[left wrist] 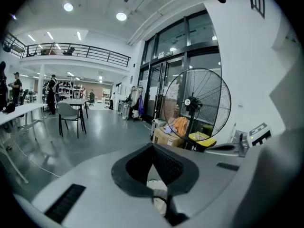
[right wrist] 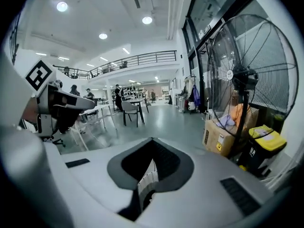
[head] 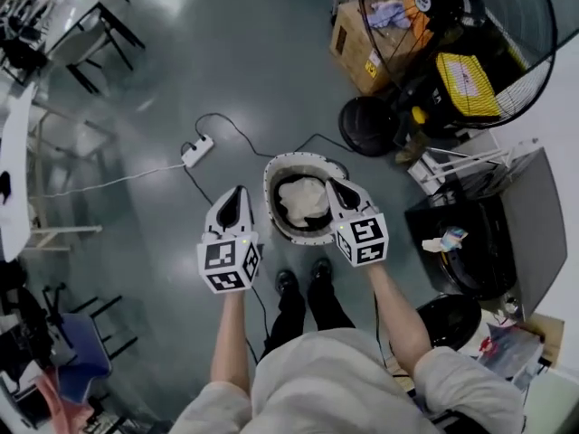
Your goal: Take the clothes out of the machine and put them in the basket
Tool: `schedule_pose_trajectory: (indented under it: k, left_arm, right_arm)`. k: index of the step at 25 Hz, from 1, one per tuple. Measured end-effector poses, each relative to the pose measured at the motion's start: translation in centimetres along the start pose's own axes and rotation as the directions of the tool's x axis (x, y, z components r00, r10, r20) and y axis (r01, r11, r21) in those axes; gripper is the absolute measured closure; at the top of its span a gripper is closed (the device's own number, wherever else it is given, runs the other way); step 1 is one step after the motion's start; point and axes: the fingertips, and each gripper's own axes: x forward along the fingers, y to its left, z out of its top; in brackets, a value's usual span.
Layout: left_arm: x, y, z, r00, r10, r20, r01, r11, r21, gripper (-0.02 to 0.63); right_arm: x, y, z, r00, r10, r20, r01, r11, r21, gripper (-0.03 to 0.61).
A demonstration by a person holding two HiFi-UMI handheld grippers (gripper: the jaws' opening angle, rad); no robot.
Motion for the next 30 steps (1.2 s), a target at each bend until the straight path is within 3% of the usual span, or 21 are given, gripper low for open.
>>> schedule_pose_trajectory:
  k: [11, 20, 26, 30]
  left_arm:
    - [-5.2, -2.8, 7.3, 0.995, -0.038, 0.093, 0.034, 0.998, 0.048, 0.597]
    - [-7.8, -7.2, 10.6, 0.978, -0.155, 0.139, 0.14, 0.984, 0.112, 0.597]
    - [-7.8, -11.9, 10.9, 0.948, -0.292, 0.127, 0.267, 0.947, 0.178, 0.597]
    - [-7.2, -17.2, 10.6, 0.902, -0.421, 0.094, 0.392, 0.89, 0.232, 0.597]
  right_arm:
    - [-9.4, 0.6, 12.5, 0.981, -0.02, 0.192, 0.036, 0.996, -0.085, 0.555]
    - [-16.1, 0.9, 15.1, 0.958, -0.118, 0.263, 0.144, 0.987, -0.079, 0.557]
    - [-20.9, -0.8, 14.3, 0.921, -0.258, 0.291, 0.277, 0.96, -0.027, 0.557]
    - [-25.8, -3.3, 12.2, 0.871, -0.405, 0.278, 0.412, 0.911, 0.034, 0.555]
